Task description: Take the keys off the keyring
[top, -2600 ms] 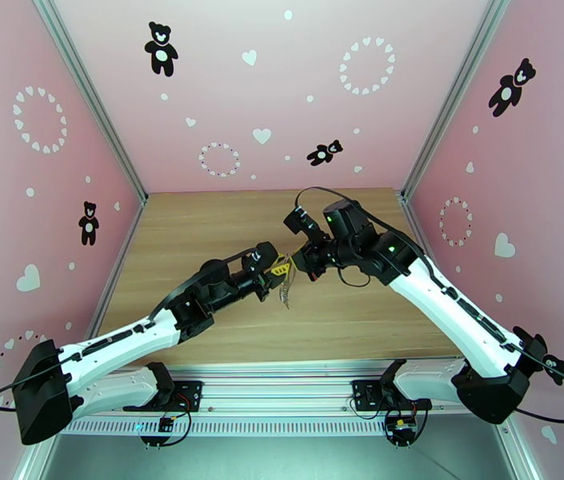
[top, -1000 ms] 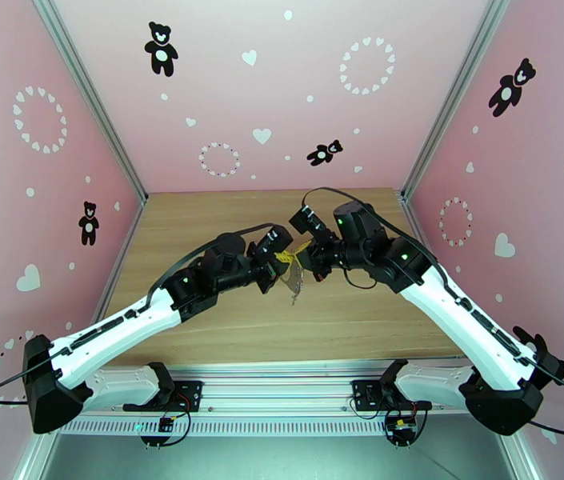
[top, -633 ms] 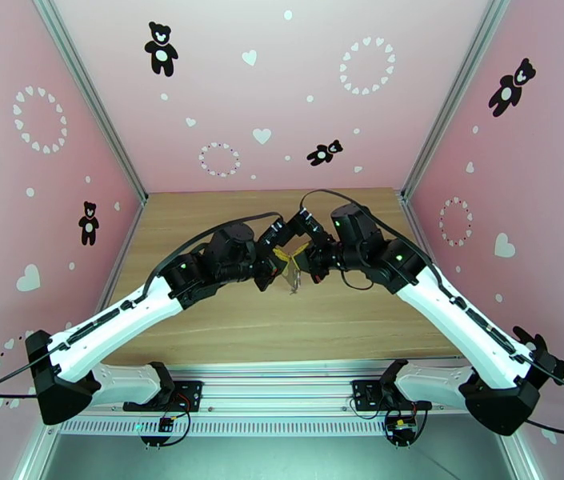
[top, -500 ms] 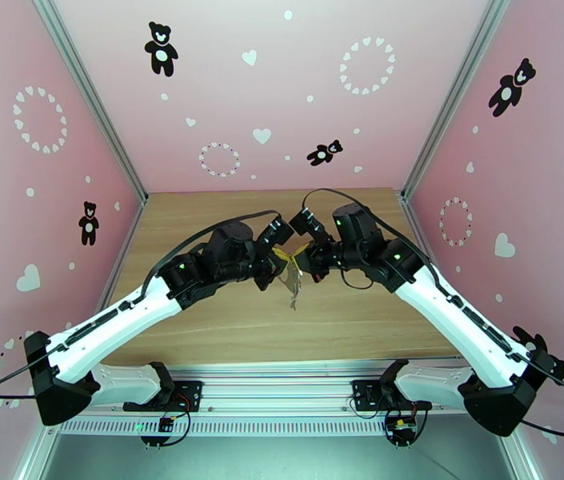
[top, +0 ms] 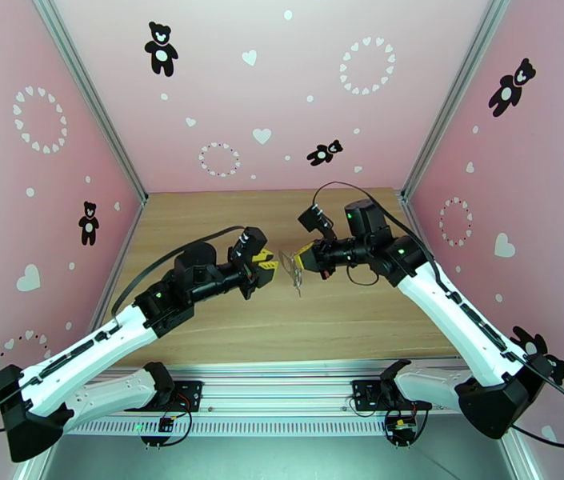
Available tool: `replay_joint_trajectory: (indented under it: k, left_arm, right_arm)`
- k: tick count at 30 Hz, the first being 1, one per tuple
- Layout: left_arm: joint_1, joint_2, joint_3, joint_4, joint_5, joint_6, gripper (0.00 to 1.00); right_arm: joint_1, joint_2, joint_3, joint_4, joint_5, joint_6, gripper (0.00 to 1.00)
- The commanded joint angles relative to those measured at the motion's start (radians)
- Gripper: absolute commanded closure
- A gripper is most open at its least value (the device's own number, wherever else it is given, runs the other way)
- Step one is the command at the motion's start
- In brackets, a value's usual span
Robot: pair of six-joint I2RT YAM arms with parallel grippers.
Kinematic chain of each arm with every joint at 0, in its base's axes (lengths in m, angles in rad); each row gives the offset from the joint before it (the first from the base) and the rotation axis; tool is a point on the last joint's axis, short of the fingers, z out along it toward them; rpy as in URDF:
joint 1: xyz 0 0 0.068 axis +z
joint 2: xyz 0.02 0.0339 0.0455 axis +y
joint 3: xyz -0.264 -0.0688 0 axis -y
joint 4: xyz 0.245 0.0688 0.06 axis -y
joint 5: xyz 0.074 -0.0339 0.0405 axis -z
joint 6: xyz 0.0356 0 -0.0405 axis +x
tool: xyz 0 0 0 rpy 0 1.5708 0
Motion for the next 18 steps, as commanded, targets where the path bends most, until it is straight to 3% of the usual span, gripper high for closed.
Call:
replay_joint_trajectory:
  k: [1,11,18]
  left_arm:
    - [0.014,0.013,-0.026,0.130,0.059,0.083,0.66]
    - [0.019,0.045,-0.079,0.191,0.136,0.166,0.51]
    - [0.018,0.055,-0.098,0.239,0.146,0.151,0.50]
  right_arm:
    - [-0.006,-0.015,0.029,-0.046,-0.064,-0.051,1.00]
    - [-0.008,-0.020,0.036,-0.046,-0.119,-0.066,1.00]
    - [-0.012,-0.024,0.037,-0.027,-0.144,-0.052,1.00]
